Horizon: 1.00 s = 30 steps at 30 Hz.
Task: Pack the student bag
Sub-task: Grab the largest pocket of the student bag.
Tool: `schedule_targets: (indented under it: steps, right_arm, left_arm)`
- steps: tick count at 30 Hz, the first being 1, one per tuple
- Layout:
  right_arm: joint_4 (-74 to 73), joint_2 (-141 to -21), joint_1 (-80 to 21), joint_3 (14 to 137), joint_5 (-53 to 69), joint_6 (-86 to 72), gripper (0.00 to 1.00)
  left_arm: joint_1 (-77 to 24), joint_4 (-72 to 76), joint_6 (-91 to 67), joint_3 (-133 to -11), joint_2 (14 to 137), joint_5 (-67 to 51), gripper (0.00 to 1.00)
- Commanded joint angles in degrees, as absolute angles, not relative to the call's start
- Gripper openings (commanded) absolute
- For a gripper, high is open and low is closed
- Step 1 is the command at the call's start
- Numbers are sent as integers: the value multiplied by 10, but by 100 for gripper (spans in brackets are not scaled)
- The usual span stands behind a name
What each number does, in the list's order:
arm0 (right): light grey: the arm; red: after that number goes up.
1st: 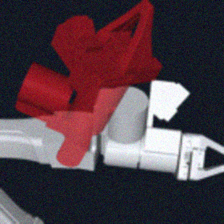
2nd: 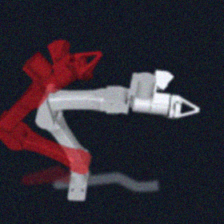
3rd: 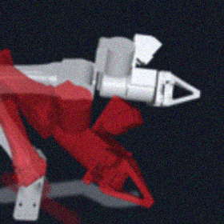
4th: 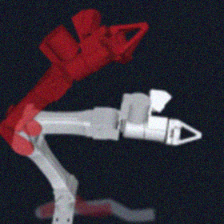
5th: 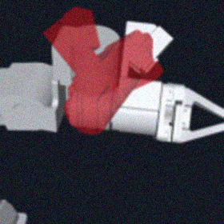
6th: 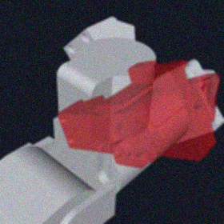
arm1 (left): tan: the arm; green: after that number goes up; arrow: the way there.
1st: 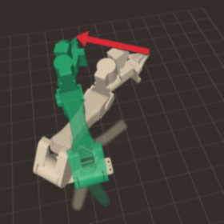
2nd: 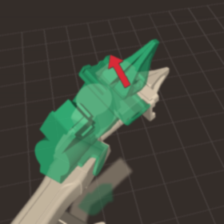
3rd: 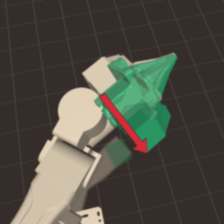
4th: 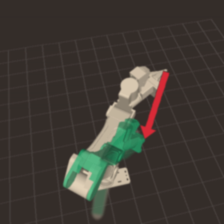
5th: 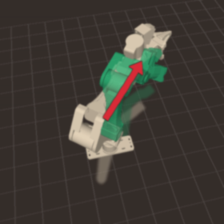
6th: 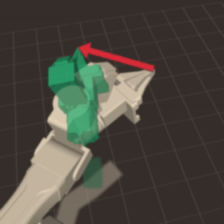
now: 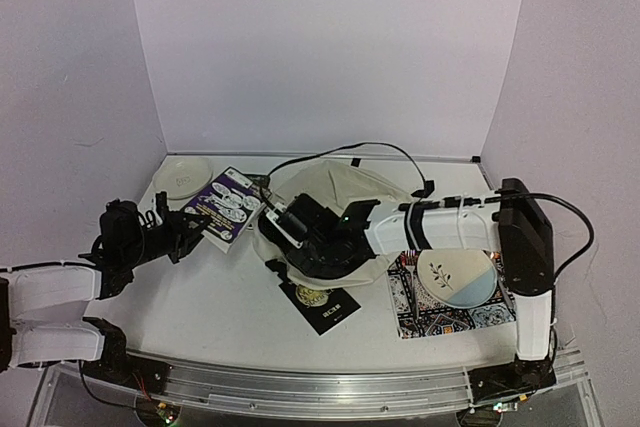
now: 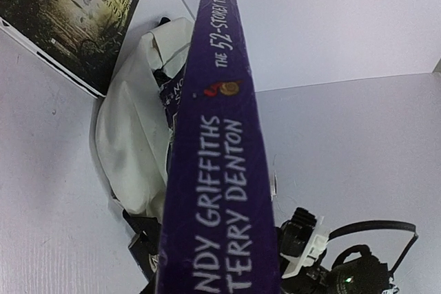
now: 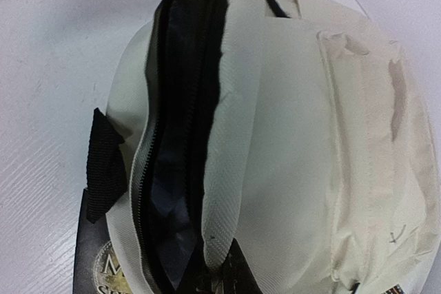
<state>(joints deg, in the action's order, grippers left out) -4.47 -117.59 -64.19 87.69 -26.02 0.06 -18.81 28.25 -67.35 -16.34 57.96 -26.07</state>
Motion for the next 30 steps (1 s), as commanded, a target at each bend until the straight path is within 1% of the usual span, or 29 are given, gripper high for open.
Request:
schedule_targets:
  steps: [1, 8, 12, 21, 27, 30]
  right_arm:
    - [-59, -1112, -634, 909, -298, 26, 1]
    - [-59, -1086, -608, 916, -333, 6, 0]
    - [-58, -1076, -589, 927, -357, -47, 0]
    - [-51, -1062, -561, 943, -386, -126, 0]
    - [17, -1036, -562, 935, -302, -67, 0]
    - [39, -1028, -563, 930, -265, -45, 0]
  left_arm:
    - [-188, 313, -665, -179, 550, -307, 0]
    - [-189, 291, -668, -179, 540, -330, 0]
    - [-189, 284, -680, -170, 533, -344, 0]
    - [-189, 238, -701, -150, 470, -355, 0]
    - [-195, 226, -706, -154, 481, -373, 0]
    - [-227, 227, -697, -181, 511, -365, 0]
